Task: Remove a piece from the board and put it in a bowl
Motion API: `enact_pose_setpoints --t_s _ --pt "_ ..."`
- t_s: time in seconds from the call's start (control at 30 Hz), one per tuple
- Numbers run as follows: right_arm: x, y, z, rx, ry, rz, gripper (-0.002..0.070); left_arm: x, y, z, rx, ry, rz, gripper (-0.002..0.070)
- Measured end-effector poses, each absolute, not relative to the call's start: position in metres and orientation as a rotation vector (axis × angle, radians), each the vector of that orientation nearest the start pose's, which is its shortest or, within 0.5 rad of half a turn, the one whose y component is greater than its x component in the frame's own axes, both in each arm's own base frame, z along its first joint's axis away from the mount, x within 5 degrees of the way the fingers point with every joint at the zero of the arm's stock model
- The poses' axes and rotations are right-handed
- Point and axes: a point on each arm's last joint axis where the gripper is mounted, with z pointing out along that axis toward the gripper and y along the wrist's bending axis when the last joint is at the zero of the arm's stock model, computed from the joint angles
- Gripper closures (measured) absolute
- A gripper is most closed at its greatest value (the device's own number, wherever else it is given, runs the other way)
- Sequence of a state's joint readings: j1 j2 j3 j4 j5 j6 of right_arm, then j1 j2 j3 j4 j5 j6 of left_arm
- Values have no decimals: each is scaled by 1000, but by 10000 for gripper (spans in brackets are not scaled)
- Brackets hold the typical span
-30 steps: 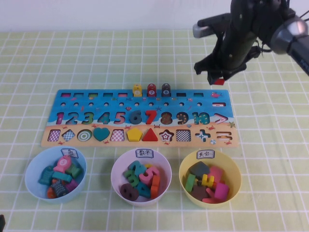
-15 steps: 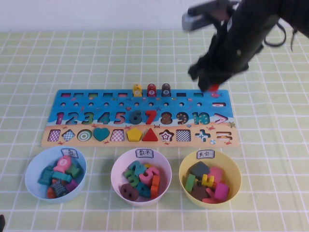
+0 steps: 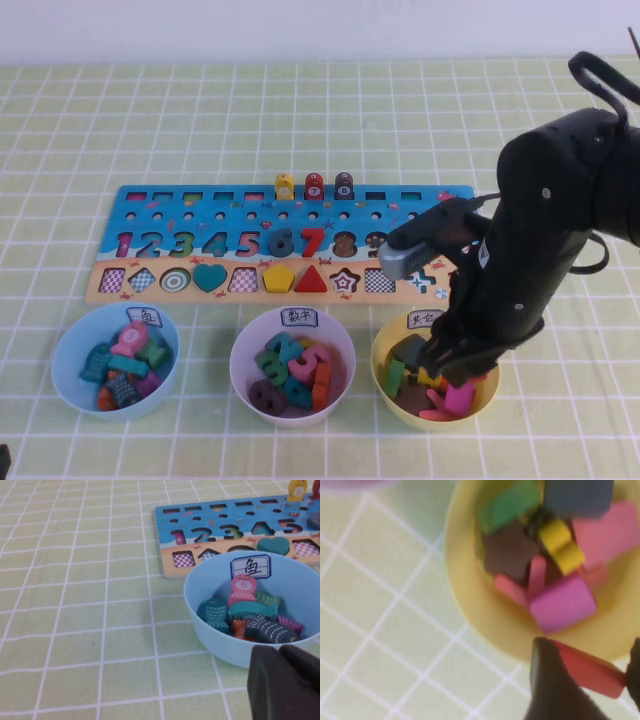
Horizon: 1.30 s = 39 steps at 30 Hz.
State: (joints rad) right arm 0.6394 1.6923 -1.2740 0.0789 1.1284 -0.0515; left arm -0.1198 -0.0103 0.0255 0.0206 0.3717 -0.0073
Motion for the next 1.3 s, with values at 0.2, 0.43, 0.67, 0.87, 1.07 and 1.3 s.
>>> enact_pose_setpoints --t_s 0.2,0.43,0.67,0.87,1.07,1.3 --pt "264 204 246 -955 2818 196 395 52 -6 172 118 1867 -67 680" --pt "268 207 247 -934 2768 215 202 52 -6 172 118 1867 -67 680" --pt "260 205 272 -877 2670 298 530 52 -6 172 118 1867 -67 680" --pt "227 182 329 -731 2366 468 678 52 -6 172 118 1867 -67 680" --pt "179 147 352 -651 2134 537 690 52 -6 172 118 1867 -67 680" --pt "135 114 342 -610 2045 571 691 52 -6 172 118 1867 -67 680"
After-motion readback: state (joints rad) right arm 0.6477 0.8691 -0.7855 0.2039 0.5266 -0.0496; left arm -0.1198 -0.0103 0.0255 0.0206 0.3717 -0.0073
